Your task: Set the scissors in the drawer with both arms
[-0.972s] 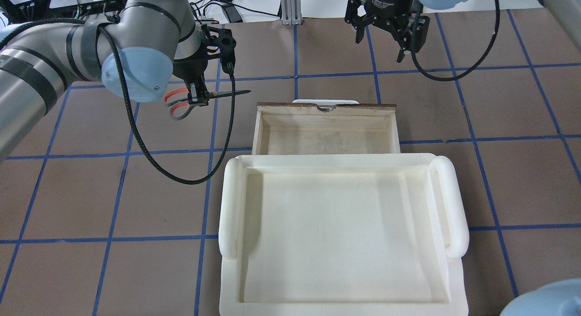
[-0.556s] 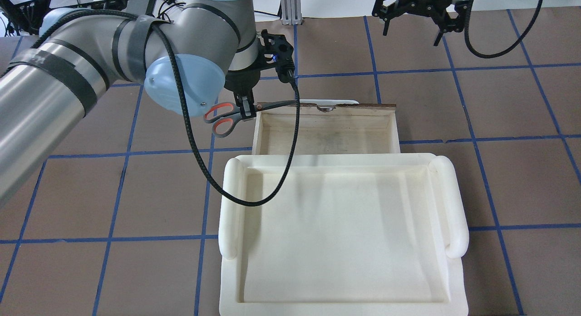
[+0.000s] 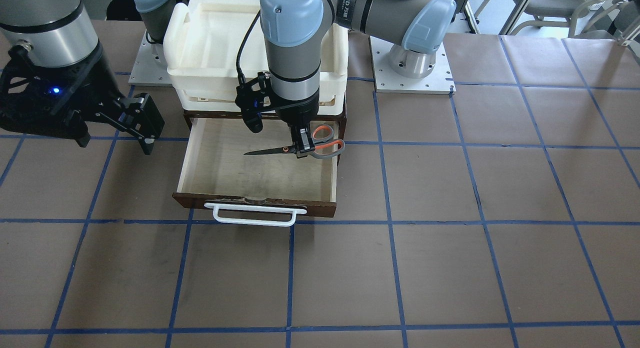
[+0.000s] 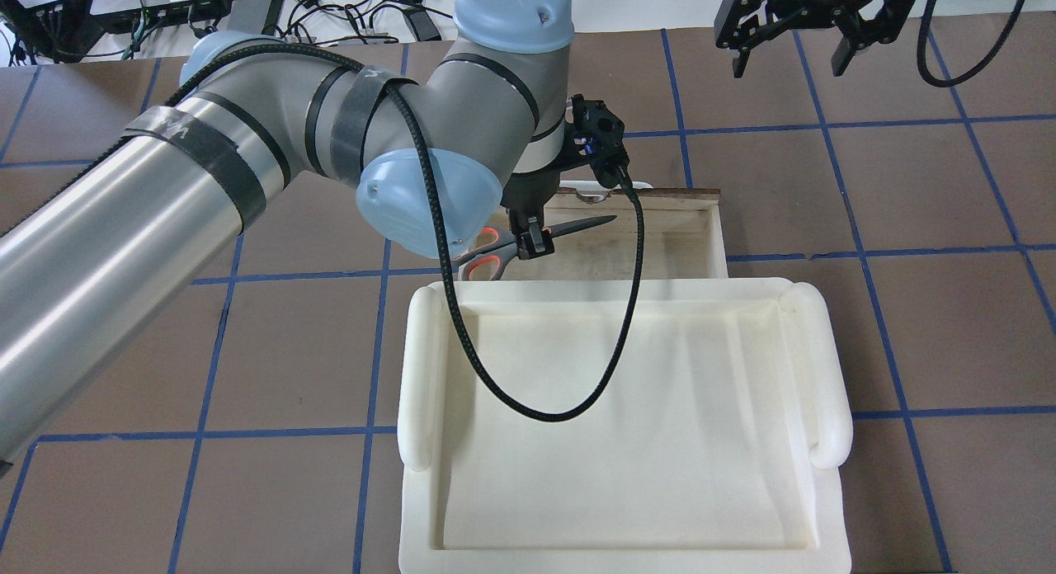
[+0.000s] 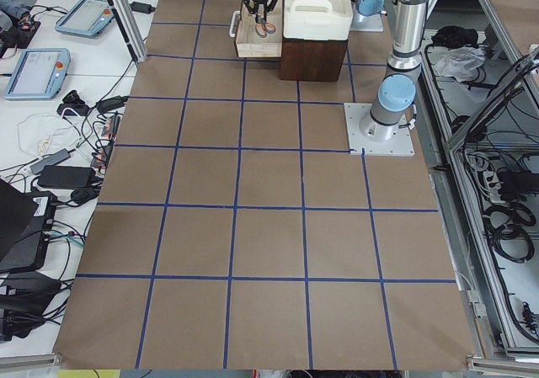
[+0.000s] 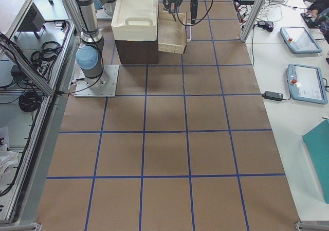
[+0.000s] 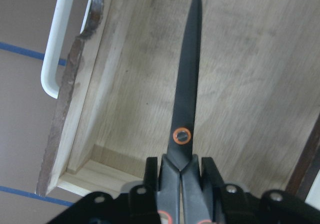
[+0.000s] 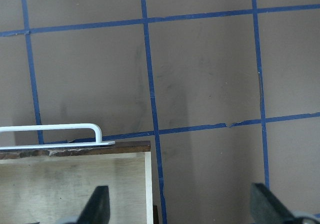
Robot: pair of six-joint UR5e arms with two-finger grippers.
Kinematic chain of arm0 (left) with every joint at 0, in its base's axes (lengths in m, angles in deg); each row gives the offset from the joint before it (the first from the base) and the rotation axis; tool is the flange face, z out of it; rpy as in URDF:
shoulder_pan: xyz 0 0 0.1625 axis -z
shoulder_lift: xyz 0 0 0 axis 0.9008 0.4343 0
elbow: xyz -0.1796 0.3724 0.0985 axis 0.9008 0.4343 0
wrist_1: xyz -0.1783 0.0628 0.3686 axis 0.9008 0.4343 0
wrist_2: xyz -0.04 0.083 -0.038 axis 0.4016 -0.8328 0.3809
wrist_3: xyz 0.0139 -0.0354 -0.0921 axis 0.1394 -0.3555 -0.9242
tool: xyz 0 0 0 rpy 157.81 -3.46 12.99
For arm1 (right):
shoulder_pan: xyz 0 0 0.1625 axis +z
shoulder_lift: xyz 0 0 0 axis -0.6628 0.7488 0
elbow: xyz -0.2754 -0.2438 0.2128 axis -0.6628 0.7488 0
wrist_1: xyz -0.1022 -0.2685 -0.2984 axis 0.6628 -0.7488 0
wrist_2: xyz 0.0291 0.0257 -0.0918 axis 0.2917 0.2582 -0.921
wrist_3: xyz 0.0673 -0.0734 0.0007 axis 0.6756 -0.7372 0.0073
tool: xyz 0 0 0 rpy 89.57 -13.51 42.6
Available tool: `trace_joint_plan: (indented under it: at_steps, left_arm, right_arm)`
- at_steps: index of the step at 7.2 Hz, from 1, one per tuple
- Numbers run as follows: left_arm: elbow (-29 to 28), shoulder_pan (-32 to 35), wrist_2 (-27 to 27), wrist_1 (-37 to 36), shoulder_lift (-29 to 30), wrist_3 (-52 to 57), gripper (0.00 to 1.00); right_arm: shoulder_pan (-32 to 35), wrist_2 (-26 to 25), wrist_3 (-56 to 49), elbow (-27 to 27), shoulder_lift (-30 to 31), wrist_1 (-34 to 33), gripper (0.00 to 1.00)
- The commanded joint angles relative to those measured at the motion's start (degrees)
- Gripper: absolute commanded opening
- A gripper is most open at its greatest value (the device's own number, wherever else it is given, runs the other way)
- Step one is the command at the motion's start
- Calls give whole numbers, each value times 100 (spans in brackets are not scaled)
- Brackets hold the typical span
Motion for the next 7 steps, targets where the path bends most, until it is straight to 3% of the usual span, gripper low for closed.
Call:
trace_joint_plan:
  at_steps: [1, 7]
  left_arm:
    - [-36, 174, 91, -246, 213, -225, 0]
    - [25, 456, -50, -441, 513, -287, 0]
  right_arm:
    - [-129, 27, -363, -5, 42, 106, 100]
    - [-111, -61, -400, -224, 146, 44, 100]
